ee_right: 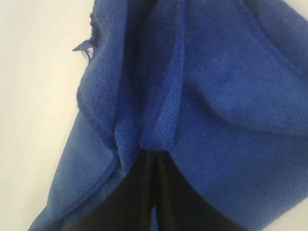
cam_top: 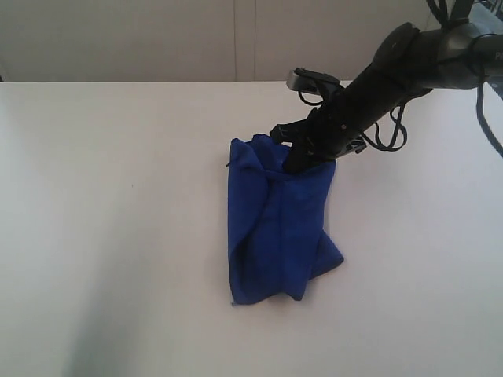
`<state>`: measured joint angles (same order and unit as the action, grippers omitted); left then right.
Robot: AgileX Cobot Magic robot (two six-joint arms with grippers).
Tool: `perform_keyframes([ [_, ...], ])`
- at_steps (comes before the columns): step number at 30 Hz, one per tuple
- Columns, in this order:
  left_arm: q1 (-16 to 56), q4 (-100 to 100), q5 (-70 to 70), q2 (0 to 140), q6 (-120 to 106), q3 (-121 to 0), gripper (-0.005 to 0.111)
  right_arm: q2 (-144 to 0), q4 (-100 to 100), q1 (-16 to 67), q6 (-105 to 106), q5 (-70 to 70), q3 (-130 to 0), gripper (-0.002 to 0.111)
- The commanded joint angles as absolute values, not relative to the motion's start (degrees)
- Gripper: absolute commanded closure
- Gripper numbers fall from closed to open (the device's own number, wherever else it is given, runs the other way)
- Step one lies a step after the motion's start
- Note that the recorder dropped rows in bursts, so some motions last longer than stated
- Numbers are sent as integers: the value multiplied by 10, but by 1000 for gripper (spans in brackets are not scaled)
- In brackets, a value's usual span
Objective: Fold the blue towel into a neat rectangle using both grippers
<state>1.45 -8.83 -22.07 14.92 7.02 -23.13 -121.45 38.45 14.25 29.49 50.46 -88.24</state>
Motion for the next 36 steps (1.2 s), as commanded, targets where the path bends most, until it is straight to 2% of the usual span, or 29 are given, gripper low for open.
perform_keyframes([
  [1, 13, -86, -337, 294, 75, -310, 107, -1208, 383, 142, 297, 511, -880, 108],
  [7, 13, -151, -322, 489, 13, -353, 107, -1208, 431, 142, 320, 512, -880, 108],
  [10, 16, -291, -270, 583, -84, -354, 107, -1208, 458, 142, 347, 517, -880, 108],
  [12, 39, -455, -218, 664, -202, -361, 107, -1208, 449, 142, 347, 516, -880, 108],
  [13, 64, -564, -206, 723, -288, -381, 107, -1208, 448, 142, 347, 511, -880, 108],
  [16, 112, -683, -205, 832, -373, -453, 107, -1208, 448, 142, 347, 509, -880, 108],
  [21, 179, -768, -205, 1038, -375, -635, 107, -1208, 400, 135, 277, 464, -880, 108],
  [27, 209, -779, -206, 1126, -375, -722, 107, -1208, 399, 125, 277, 458, -880, 108],
  [29, 220, -780, -196, 1149, -375, -751, 101, -1208, 393, 125, 277, 458, -880, 108],
  [36, 247, -779, -180, 1195, -395, -799, 69, -1208, 388, 125, 277, 450, -880, 108],
])
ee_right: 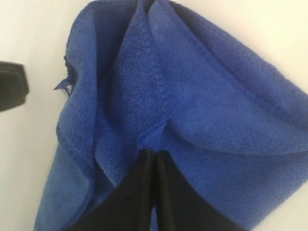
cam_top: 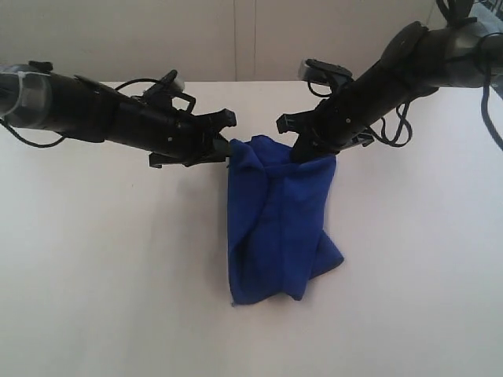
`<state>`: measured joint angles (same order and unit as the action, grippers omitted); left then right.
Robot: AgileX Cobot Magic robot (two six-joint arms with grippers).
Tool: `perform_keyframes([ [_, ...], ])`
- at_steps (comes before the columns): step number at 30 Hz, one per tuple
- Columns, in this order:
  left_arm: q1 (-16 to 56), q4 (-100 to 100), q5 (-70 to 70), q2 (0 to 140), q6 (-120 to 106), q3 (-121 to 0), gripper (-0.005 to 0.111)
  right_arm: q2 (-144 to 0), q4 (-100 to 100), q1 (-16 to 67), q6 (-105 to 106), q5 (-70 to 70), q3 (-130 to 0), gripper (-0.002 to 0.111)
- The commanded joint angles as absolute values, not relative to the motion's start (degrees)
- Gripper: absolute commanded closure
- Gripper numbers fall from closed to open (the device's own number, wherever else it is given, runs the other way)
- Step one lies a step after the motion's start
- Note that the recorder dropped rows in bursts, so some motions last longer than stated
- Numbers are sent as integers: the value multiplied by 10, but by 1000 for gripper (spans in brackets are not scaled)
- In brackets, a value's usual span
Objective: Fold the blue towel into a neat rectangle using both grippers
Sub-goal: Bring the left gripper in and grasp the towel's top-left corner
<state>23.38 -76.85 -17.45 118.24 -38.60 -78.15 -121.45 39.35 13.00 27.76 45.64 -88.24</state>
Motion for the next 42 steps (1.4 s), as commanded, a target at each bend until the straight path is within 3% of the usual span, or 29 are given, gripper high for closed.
perform_keyframes([
  [1, 247, -779, -175, 1199, -395, -800, 67, -1208, 388, 125, 277, 449, -880, 108],
  [19, 247, -805, -162, 1228, -401, -807, 64, -1208, 388, 125, 278, 435, -880, 108],
  [23, 247, -805, -166, 1228, -401, -807, 75, -1208, 388, 125, 278, 432, -880, 108],
  [30, 247, -808, -195, 1228, -410, -807, 107, -1208, 388, 125, 278, 432, -880, 108],
  [35, 241, -802, -206, 1209, -430, -807, 107, -1208, 388, 125, 282, 432, -880, 108],
  [42, 181, -640, -345, 1115, -430, -807, 107, -1192, 370, 125, 282, 447, -880, 108],
])
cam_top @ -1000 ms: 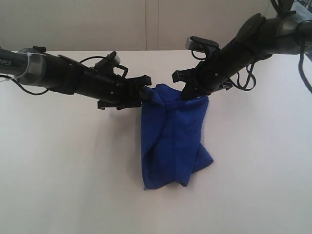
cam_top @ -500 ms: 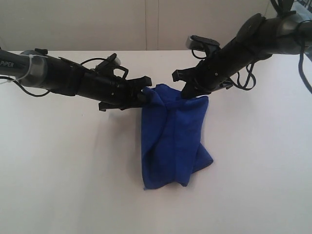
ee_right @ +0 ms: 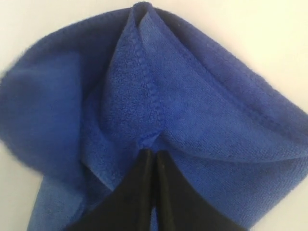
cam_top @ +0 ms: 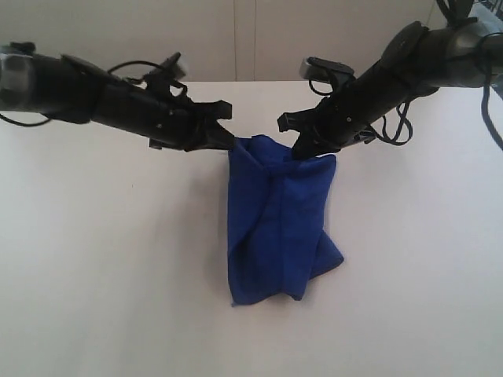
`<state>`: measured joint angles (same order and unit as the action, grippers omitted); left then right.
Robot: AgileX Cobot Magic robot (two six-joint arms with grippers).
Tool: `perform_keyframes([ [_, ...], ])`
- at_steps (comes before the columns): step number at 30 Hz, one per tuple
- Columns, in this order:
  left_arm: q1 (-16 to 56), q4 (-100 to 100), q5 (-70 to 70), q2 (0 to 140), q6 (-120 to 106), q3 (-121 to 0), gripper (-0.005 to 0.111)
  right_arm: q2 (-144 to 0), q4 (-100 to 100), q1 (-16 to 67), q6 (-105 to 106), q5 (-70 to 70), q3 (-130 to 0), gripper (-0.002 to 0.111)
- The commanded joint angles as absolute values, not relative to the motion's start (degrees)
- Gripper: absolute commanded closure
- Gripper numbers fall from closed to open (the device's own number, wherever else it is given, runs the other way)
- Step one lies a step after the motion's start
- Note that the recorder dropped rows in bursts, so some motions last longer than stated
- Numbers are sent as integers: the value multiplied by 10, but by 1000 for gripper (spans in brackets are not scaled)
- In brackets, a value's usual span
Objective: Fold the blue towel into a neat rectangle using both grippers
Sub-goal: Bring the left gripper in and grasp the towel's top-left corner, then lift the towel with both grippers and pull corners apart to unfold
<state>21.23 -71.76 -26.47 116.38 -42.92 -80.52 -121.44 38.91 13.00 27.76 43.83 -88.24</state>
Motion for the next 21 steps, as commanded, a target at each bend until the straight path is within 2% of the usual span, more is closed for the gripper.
perform_keyframes([
  [1, 173, -623, -358, 1106, -422, -807, 107, -1186, 357, 125, 279, 447, -880, 108],
  [6, 127, -453, -457, 1032, -356, -807, 107, -1111, 225, 108, 205, 469, -880, 108],
  [17, 127, -196, -584, 811, -267, -807, 107, -900, 114, 102, 105, 606, -879, 108],
  [21, 127, -175, -631, 732, -223, -807, 107, -802, 105, 102, 91, 640, -852, 108],
])
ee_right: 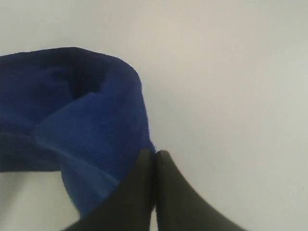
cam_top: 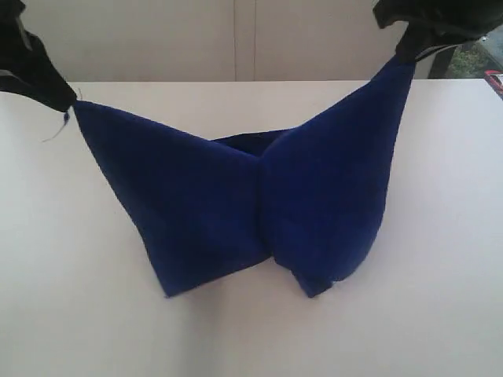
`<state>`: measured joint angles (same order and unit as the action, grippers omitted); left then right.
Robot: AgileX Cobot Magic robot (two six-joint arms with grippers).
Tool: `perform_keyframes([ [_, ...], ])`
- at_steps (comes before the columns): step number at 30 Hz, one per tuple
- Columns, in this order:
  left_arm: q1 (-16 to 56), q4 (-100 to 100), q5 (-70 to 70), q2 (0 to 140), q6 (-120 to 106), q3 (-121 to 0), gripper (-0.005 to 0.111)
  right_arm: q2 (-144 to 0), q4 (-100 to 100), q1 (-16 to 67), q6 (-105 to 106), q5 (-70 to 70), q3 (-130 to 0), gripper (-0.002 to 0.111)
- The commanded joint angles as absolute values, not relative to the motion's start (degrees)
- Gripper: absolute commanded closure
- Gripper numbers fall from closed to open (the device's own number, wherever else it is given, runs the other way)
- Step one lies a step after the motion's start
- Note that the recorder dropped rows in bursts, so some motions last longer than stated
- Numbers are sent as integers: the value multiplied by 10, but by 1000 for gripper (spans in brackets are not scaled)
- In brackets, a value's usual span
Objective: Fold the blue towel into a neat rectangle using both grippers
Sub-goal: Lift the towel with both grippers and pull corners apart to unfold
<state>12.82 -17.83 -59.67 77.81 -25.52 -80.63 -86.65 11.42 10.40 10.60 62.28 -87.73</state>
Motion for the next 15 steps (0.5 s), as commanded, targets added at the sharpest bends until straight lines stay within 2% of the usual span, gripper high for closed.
perform_keyframes([
  [1, 127, -175, -633, 719, -211, -807, 107, -785, 104, 102, 84, 640, -842, 108],
  [6, 127, -146, -645, 635, -159, -807, 107, -633, 62, 102, 31, 621, -736, 108],
  [15, 127, -121, -700, 503, -118, -806, 107, -463, -16, 102, -3, 646, -671, 108],
])
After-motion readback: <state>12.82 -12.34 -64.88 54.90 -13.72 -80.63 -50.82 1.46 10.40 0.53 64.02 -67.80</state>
